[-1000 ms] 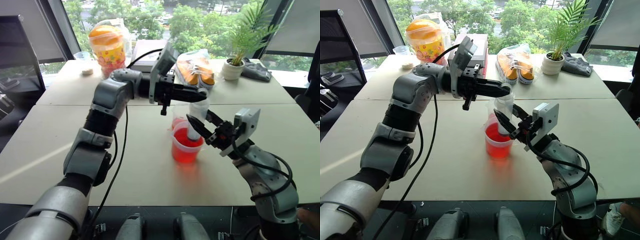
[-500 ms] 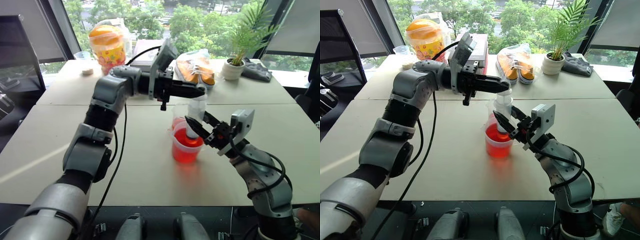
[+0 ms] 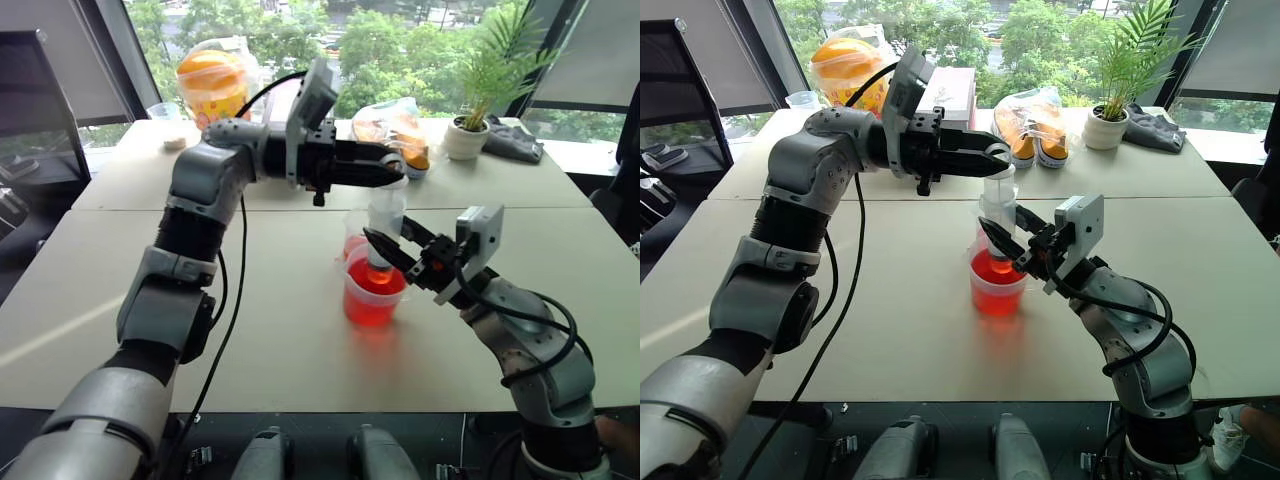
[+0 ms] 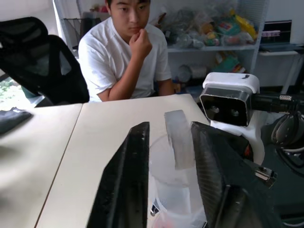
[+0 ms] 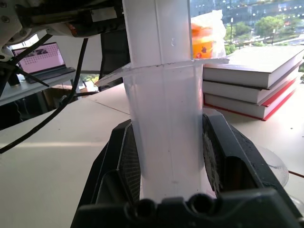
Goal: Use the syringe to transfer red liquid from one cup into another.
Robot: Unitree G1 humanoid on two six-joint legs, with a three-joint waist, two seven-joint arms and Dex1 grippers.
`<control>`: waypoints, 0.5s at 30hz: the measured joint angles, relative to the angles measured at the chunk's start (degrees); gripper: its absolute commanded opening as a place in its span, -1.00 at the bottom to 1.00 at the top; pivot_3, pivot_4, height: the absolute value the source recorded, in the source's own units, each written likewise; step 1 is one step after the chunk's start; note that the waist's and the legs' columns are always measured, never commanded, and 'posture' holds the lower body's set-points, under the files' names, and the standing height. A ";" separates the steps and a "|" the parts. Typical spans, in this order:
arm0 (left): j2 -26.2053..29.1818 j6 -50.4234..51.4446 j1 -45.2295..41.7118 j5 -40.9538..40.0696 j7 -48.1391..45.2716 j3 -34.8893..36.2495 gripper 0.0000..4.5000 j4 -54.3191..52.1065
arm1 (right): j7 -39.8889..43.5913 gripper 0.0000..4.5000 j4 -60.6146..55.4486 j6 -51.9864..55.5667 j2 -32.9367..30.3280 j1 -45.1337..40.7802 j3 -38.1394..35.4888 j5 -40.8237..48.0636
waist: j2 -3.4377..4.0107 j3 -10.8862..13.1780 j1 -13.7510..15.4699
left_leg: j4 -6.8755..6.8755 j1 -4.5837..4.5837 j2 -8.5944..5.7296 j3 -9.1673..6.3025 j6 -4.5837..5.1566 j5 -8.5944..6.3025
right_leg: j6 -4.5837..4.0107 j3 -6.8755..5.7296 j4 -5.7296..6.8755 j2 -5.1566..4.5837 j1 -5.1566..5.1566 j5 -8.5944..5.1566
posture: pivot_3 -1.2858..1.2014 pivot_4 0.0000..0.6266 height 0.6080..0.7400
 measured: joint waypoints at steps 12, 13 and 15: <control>5.01 -0.74 3.76 2.17 -2.28 -0.47 0.31 0.31 | -1.62 -0.37 -1.99 2.38 -1.74 -1.58 -1.41 2.21 | -0.03 0.02 -0.29 | -0.01 0.00 0.00 -0.01 0.00 0.00 | 0.00 -0.01 0.00 0.01 -0.01 0.00 | 0.03 -0.52 1.00; 5.63 -0.73 4.24 2.24 -2.23 -0.44 0.31 0.54 | -1.73 -0.37 -2.08 2.38 -1.74 -1.94 -1.58 2.52 | -0.03 0.02 -0.26 | -0.01 0.00 0.00 -0.01 0.00 0.00 | 0.00 -0.01 0.00 0.01 -0.01 0.00 | 0.03 -0.52 1.00; 6.94 -0.59 4.94 2.39 -1.96 -0.24 0.31 0.93 | -2.33 -0.37 -2.34 2.82 -1.73 -3.00 -2.01 3.31 | -0.03 0.02 -0.16 | 0.00 -0.01 0.00 -0.01 0.00 0.00 | 0.00 -0.01 -0.01 0.00 -0.01 0.00 | 0.03 -0.52 1.00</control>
